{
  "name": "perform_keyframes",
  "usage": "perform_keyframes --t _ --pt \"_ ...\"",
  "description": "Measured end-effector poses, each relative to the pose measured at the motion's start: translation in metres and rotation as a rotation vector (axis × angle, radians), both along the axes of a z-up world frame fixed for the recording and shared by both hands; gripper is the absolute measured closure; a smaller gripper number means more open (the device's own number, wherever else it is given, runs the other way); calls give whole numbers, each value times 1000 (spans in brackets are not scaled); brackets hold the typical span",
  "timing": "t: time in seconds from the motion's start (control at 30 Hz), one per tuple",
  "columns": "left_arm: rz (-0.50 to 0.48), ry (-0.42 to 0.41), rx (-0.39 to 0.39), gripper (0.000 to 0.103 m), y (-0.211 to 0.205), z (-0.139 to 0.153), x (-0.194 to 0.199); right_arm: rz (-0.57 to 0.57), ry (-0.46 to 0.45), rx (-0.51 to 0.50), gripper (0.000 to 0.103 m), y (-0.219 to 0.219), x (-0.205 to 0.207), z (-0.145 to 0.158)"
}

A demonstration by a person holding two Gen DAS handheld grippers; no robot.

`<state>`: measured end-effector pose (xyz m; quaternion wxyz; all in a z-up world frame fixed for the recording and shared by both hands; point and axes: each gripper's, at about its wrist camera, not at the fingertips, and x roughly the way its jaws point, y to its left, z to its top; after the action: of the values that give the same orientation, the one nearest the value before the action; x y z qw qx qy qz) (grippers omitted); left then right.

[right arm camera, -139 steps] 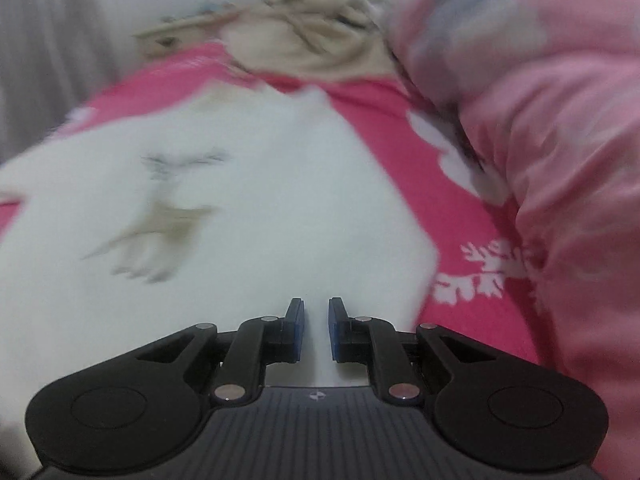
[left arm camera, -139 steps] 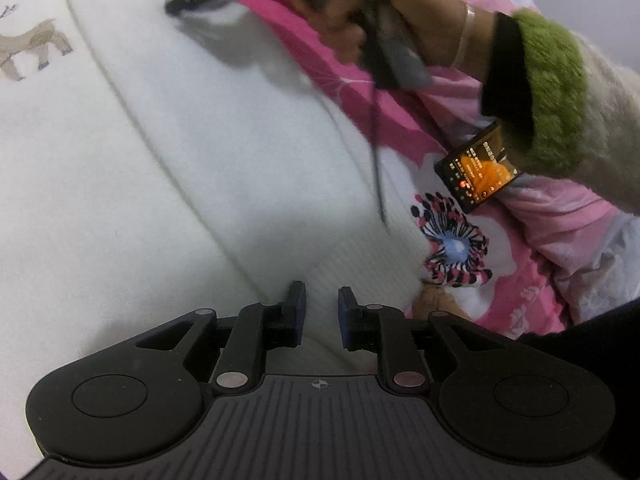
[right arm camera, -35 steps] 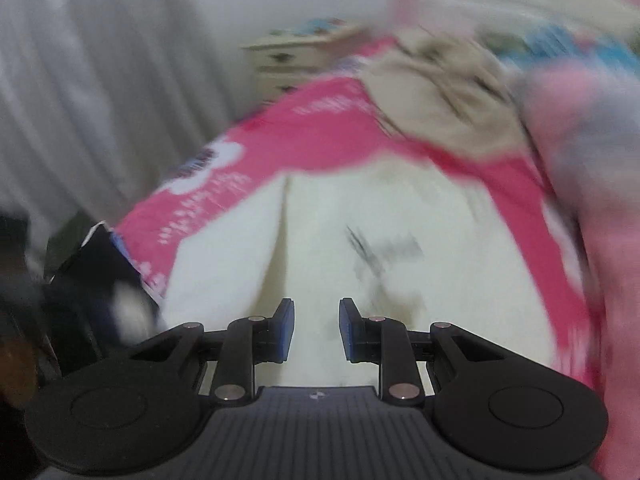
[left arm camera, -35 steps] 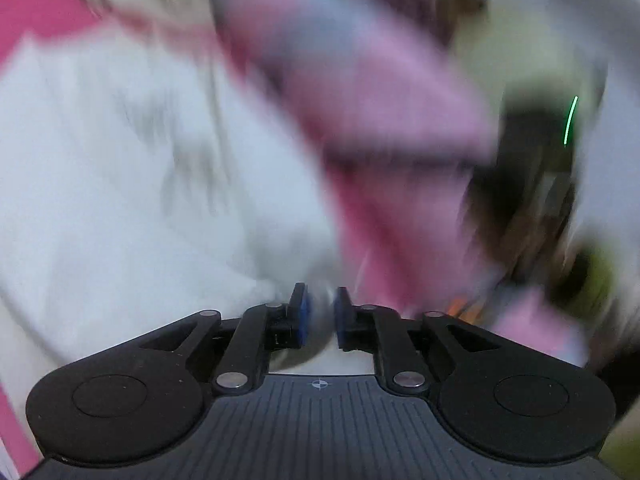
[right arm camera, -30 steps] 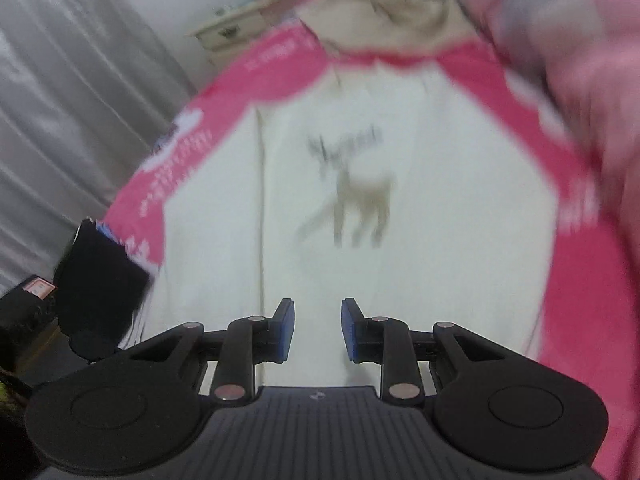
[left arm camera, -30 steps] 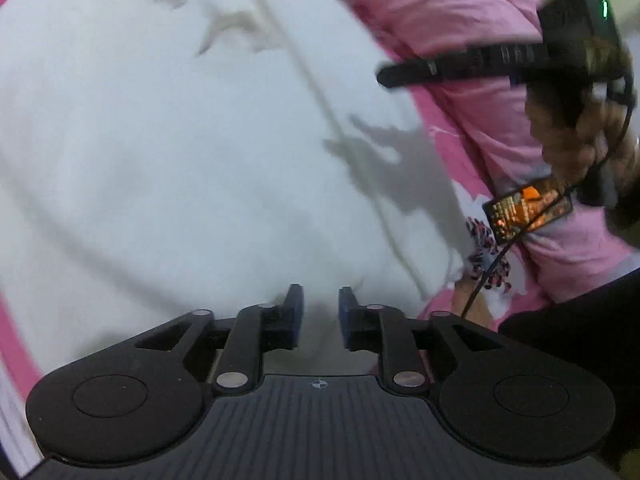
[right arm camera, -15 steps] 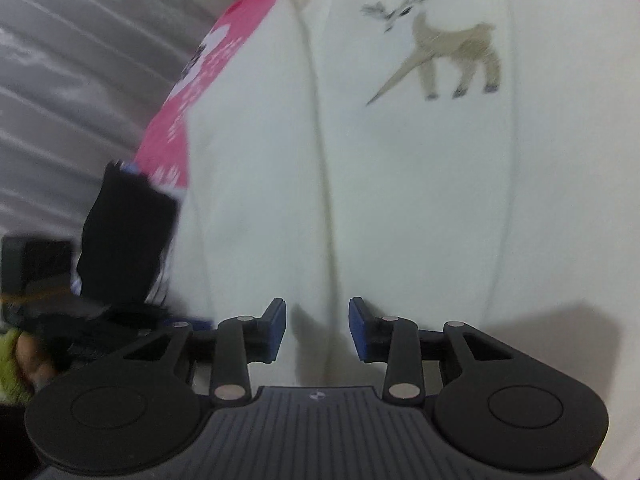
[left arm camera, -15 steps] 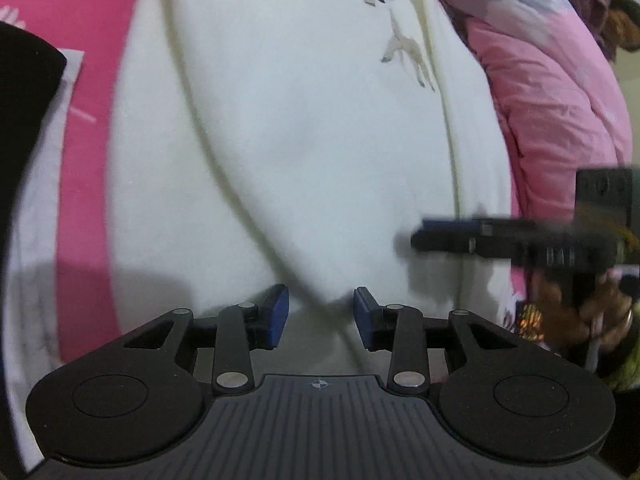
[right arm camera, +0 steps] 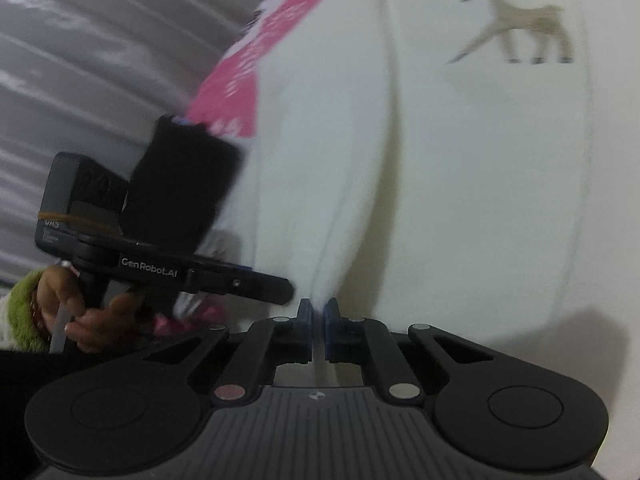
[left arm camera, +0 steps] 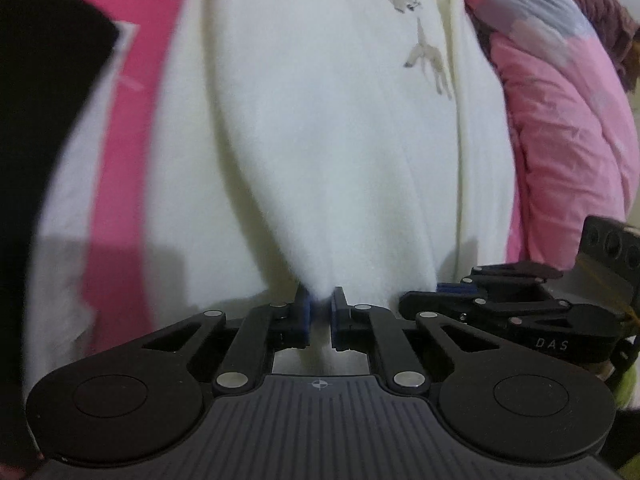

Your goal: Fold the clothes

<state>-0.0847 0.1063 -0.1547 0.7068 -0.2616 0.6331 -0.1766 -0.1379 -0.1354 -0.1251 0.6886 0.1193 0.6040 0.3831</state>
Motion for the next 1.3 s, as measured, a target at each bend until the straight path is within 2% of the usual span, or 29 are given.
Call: perform_keyframes --t 0.1,0.2,0.37,0.5,0.63,0.77,0.87,0.93,1.0,1.07,1.1,1.13,1.2,1.3 --pt "-27 -34 82 96 9 3 -10 50 0 -1 97 16 -10 -3" --pt "-48 -65 131 96 10 4 -14 70 6 -10 97 29 -15 -9" --pt "-93 -132 154 96 6 17 -17 95 -10 -7 97 37 -19 -7" --pt "-113 -109 184 96 7 12 -22 104 19 -8 97 38 -23 -15" --pt "-155 -132 228 96 -2 12 -21 123 17 -17 97 41 -29 -20" --pt "-173 -142 265 96 -13 -1 -20 128 11 -59 97 44 -31 -32" --pt "-194 -153 260 93 -16 0 -21 112 38 -65 97 40 -29 -38" --pt "-208 -161 257 90 -18 1 -22 107 55 -64 93 37 -27 -38" --pt "-210 -145 236 88 -12 7 -21 132 51 -94 80 31 -22 -26" --pt "-181 -164 212 86 -4 20 -19 173 20 -163 73 24 -8 -8" --pt "-157 -189 199 81 3 27 -17 193 -20 -202 73 22 2 4" --pt "-119 -213 189 78 6 30 -11 211 -82 -241 72 19 13 17" --pt "-41 -260 171 78 11 36 3 214 -230 -320 62 21 43 44" --pt "9 -322 128 78 3 33 27 166 -382 -364 61 37 103 64"
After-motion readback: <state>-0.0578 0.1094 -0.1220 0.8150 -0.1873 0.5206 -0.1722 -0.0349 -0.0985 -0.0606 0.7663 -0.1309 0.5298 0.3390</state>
